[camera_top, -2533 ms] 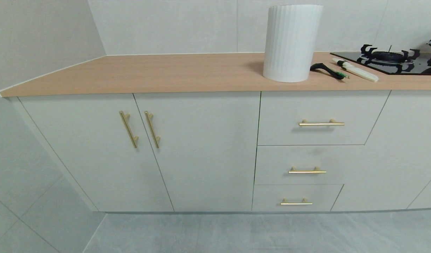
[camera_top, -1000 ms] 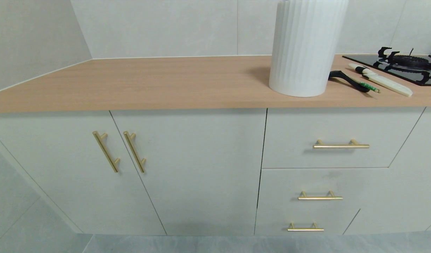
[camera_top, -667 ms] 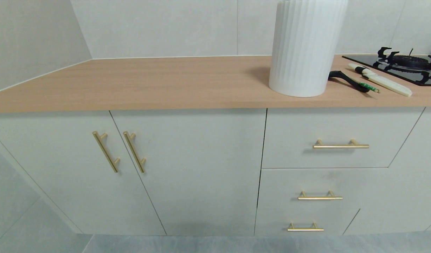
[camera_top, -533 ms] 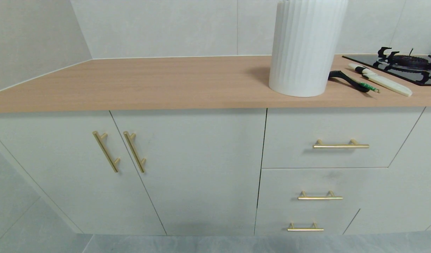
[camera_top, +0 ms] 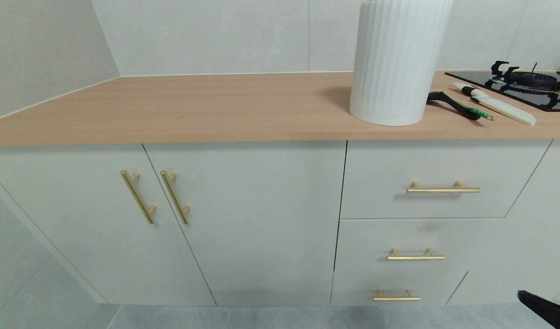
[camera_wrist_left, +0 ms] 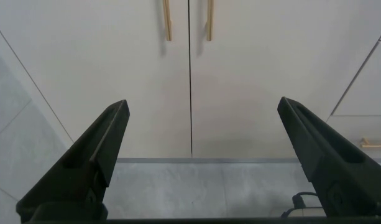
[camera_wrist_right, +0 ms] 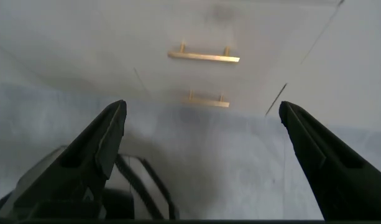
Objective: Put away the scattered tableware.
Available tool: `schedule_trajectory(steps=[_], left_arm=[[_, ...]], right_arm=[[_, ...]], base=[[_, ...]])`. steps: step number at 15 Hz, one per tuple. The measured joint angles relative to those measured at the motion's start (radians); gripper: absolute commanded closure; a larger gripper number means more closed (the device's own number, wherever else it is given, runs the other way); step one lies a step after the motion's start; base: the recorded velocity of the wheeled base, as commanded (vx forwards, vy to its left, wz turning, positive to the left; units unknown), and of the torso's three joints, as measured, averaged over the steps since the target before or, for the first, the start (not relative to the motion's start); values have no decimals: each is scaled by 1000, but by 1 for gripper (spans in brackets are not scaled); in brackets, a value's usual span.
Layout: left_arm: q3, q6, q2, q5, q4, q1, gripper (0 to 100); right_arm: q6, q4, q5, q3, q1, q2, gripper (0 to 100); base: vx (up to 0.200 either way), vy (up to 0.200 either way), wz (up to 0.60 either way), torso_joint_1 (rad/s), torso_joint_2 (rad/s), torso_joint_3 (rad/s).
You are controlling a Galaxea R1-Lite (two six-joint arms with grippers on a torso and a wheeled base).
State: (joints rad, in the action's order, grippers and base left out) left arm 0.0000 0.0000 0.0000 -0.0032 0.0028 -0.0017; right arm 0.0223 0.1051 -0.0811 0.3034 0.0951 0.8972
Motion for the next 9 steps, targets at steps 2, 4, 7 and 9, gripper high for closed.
schedule_trajectory(steps=[2, 4, 7, 9], left_arm=[[0, 0, 0, 0, 0, 0, 0], [0, 0, 0, 0, 0, 0, 0], [0, 0, 0, 0, 0, 0, 0], [0, 0, 0, 0, 0, 0, 0]], right_arm=[[14, 111, 3, 36, 3, 220, 0], [32, 258, 5, 56, 5, 430, 0], [43, 520, 8, 70, 6, 704, 0], [43, 676, 13, 71, 6, 852, 0]], base=[[0, 0, 0, 0, 0, 0], [0, 0, 0, 0, 0, 0], [0, 0, 0, 0, 0, 0], [0, 0, 0, 0, 0, 0]])
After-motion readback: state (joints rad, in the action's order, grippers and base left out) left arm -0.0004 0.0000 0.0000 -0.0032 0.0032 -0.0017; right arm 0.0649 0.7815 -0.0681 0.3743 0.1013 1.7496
